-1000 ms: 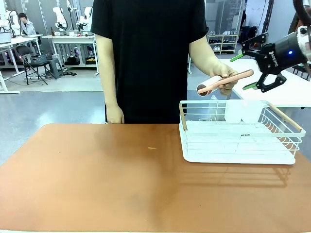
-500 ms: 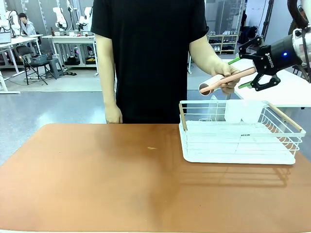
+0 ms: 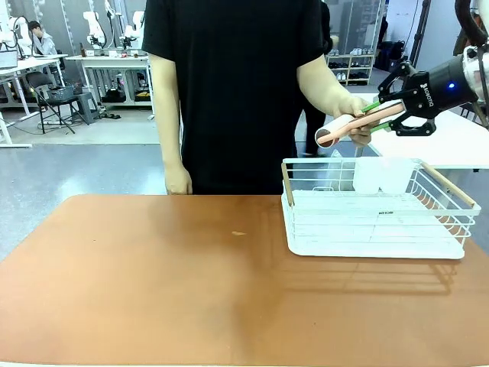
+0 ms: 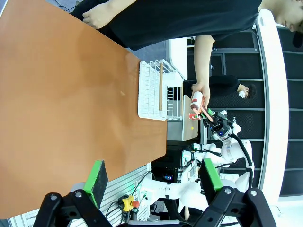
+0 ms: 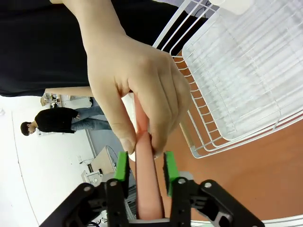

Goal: Clean the table.
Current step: Pick up the Lint Roller when the human hands it over, then clean the table with the Lint Roller when the human lifts the Dish drying rack.

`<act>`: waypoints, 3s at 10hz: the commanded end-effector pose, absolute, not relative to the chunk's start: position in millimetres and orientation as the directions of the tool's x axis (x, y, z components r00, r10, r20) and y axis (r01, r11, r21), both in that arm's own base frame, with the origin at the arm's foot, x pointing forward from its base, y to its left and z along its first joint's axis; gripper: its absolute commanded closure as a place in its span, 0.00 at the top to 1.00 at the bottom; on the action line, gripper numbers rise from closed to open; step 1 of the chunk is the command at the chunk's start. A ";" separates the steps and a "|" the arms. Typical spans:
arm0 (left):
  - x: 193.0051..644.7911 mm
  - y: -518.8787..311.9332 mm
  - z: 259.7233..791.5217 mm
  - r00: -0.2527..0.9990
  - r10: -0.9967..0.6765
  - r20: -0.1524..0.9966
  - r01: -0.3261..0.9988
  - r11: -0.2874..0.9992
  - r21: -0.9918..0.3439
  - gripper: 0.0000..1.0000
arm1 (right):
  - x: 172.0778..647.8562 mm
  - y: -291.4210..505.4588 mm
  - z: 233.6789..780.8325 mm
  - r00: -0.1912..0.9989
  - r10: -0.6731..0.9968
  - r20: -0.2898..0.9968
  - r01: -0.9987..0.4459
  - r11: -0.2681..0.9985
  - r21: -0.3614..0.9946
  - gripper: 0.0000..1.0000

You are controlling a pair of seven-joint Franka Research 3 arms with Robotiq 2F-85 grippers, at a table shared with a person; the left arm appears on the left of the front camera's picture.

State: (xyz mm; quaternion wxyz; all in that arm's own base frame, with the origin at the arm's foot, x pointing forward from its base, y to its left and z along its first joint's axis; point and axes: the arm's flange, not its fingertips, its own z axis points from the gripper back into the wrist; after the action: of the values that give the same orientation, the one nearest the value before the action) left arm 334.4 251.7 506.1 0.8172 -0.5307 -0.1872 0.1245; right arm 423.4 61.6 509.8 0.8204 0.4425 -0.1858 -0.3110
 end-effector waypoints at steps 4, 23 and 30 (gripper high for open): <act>330.3 252.0 508.4 0.899 0.399 0.182 0.011 0.393 -0.919 1.00 | 424.2 61.6 506.0 0.728 -0.683 0.055 0.308 0.399 0.864 0.00; 330.3 252.0 508.4 0.899 0.399 0.182 0.011 0.393 -0.919 1.00 | 423.8 58.0 510.4 0.733 -0.679 0.033 0.343 0.411 0.845 0.00; 330.3 252.0 508.4 0.899 0.399 0.182 0.011 0.393 -0.919 1.00 | 423.8 58.0 510.4 0.733 -0.679 0.033 0.343 0.411 0.845 0.00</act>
State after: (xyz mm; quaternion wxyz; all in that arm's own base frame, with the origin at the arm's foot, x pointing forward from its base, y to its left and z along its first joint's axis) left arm 334.4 251.7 506.1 0.8172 -0.5307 -0.1872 0.1245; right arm 423.8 57.0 509.1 0.8171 0.4446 -0.1908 -0.3133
